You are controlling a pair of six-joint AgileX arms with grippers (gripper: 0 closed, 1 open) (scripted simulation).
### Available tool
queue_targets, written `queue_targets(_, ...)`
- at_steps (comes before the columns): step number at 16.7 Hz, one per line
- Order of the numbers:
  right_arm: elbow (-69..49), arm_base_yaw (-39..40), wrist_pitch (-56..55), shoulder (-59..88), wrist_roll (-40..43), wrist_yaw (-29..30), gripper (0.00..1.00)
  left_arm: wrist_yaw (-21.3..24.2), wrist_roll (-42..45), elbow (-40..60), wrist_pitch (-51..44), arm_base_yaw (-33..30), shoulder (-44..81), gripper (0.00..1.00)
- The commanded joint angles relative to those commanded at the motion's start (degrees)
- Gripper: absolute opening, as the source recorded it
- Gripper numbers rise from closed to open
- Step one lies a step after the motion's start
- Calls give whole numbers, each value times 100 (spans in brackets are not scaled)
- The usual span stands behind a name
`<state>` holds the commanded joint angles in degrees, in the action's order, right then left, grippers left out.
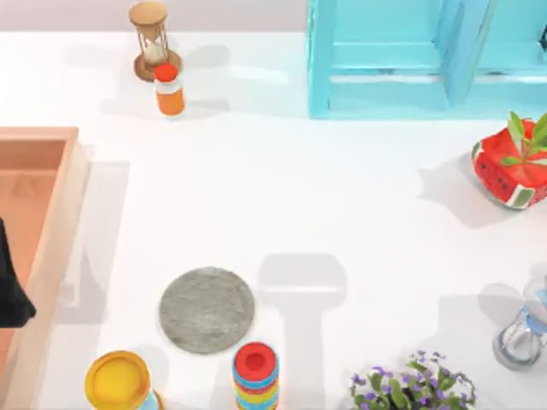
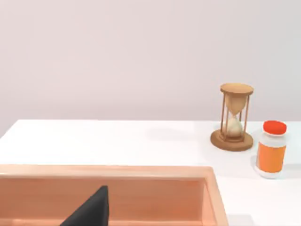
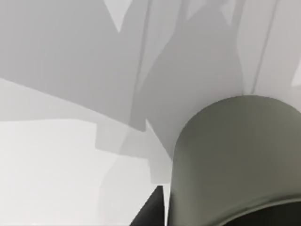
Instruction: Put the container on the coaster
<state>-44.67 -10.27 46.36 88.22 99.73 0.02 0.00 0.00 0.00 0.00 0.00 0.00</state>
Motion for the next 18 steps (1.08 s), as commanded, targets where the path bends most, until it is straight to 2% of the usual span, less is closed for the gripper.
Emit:
queue_targets(5, 0, 0, 0, 0, 0, 0, 2, 0, 0, 0, 0, 0, 0, 100)
queue_targets(15, -6, -5, 0, -6, -6, 0, 0, 0, 0, 0, 0, 0, 0, 100)
queue_targets(18, -344, -20, 162, -32, -341, 60, 0, 0, 0, 0, 0, 0, 0, 100)
